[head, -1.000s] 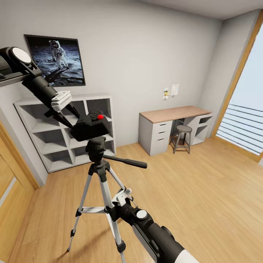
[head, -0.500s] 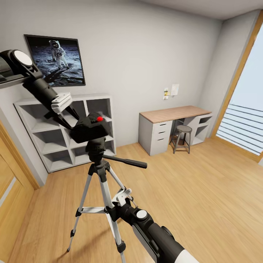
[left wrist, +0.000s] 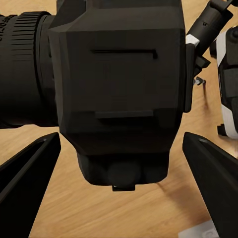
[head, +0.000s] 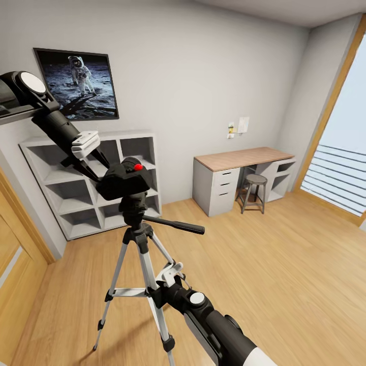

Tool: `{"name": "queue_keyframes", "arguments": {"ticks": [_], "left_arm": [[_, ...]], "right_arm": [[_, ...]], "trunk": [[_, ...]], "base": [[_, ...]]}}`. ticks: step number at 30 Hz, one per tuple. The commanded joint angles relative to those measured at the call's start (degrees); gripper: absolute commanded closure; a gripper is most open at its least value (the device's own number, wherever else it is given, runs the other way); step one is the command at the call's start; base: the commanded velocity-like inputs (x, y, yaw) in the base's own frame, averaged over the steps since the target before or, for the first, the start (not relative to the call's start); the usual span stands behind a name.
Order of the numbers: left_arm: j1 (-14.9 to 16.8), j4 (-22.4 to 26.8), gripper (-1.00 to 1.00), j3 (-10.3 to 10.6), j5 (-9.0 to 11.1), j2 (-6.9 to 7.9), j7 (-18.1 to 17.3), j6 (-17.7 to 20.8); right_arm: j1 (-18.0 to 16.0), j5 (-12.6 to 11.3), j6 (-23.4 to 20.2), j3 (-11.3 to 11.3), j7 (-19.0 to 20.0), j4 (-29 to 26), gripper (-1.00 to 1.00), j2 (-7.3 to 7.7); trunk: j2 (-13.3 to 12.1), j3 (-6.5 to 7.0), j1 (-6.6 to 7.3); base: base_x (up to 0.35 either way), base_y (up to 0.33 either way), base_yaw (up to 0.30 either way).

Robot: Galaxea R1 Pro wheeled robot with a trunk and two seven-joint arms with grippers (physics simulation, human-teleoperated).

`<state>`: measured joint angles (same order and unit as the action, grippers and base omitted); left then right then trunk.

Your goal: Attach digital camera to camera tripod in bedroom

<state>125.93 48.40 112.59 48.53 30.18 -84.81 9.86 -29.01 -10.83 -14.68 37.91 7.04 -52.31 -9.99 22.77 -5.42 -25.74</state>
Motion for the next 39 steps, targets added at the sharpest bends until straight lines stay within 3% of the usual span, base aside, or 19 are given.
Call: {"name": "queue_keyframes", "arguments": {"ticks": [1, 3, 4, 27, 31, 35, 38, 39], "left_arm": [[0.2, 0.1, 1.0, 0.4, 0.5, 0.04, 0.1, 0.5], [0.2, 0.1, 1.0, 0.4, 0.5, 0.03, 0.1, 0.5], [0.2, 0.1, -1.0, 0.4, 0.5, 0.03, 0.1, 0.5], [0.2, -0.1, -1.0, -0.3, 0.6, 0.57, 0.3, 0.5], [0.2, -0.2, -1.0, -0.4, 0.8, 2.04, 0.4, 0.4], [0.1, -0.5, -1.0, -0.7, 1.2, 5.06, 0.7, 0.4], [0.1, -1.1, -1.0, -2.1, 1.4, 7.51, 1.5, 0.5], [0.1, -1.2, -1.0, -2.7, 1.4, 8.27, 1.8, 0.5]], "right_arm": [[-0.1, -0.6, -0.3, 0.1, 0.1, -0.1, 1.0, -0.01], [-0.1, -0.6, -0.3, 0.1, 0.1, -0.1, 1.0, -0.01], [-0.1, -0.6, -0.3, 0.1, 0.1, -0.1, 1.0, -0.01], [-0.1, -0.6, -0.3, 0.1, 0.1, -0.1, 1.0, -0.01], [-0.1, -0.6, -0.3, 0.1, 0.1, -0.1, 1.0, -0.01], [-0.1, -0.6, -0.3, 0.1, 0.1, -0.1, 1.0, -0.01], [-0.1, -0.6, -0.3, 0.1, 0.1, -0.1, 1.0, -0.01], [-0.1, -0.6, -0.3, 0.1, 0.1, -0.1, -1.0, -0.01]], "trunk": [[0.1, -0.14, -0.04], [0.1, -0.14, -0.04], [0.1, -0.14, -0.04], [0.1, -0.14, -0.04], [0.1, -0.14, -0.04], [0.1, -0.14, -0.04], [0.1, -0.14, -0.04], [0.1, -0.14, -0.04]], "base": [[0.0, 0.0, 0.0], [0.0, 0.0, 0.0], [0.0, 0.0, 0.0], [0.0, 0.0, 0.0], [0.0, 0.0, 0.0], [0.0, 0.0, 0.0], [0.0, 0.0, 0.0], [0.0, 0.0, 0.0]]}}
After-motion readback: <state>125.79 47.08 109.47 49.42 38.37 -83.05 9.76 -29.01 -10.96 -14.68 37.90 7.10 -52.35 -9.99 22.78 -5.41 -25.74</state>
